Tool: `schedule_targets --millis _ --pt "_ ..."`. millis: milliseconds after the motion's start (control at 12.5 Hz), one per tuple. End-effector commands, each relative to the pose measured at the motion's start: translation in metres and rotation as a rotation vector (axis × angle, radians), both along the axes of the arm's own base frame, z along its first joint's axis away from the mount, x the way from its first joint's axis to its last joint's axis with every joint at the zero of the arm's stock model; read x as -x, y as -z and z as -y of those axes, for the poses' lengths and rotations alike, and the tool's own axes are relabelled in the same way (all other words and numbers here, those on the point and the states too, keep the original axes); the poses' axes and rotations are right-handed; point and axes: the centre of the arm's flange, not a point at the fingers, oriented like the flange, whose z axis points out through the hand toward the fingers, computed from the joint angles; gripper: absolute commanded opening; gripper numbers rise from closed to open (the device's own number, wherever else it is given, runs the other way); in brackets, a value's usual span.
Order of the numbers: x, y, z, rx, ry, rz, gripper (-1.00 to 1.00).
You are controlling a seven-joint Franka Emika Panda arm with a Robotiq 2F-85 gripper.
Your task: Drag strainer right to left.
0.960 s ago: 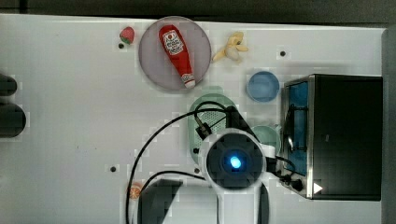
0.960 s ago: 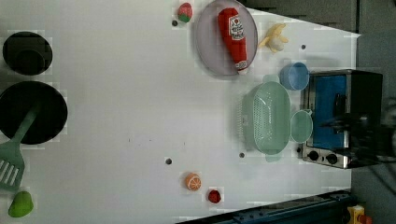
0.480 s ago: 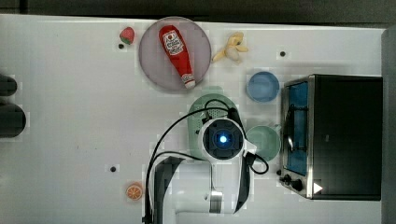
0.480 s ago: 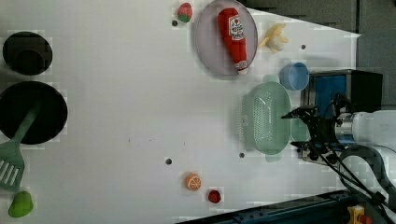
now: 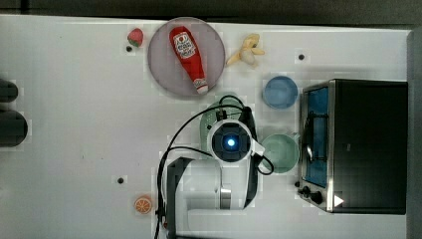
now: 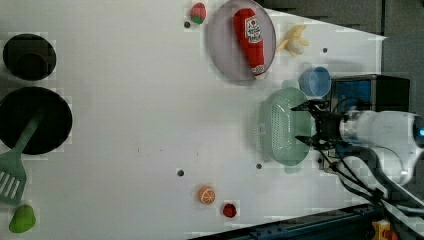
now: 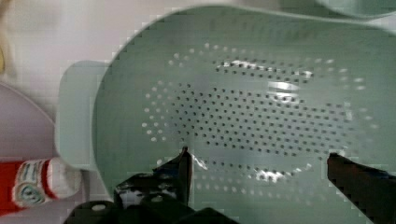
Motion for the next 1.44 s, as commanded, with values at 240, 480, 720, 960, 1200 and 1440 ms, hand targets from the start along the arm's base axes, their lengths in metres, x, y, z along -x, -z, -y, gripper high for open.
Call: schedule_targets --millis 240,480,720,960,1200,1440 --pt "0.022 0.078 -0.029 -0.010 0.142 -0.096 1.00" --pt "0.023 0.092 -0.053 -0.020 0.096 -0.082 1.00" --pt "0.024 0.094 -0.068 -0.021 0.074 -0.086 1.00" --pt "0.026 0.094 -0.095 -0.031 0.119 -0.086 1.00" --pt "0.030 0.093 -0.133 -0.038 0.166 -0.083 1.00" --pt "0.033 0.093 -0.174 -0.043 0.204 -0.079 1.00"
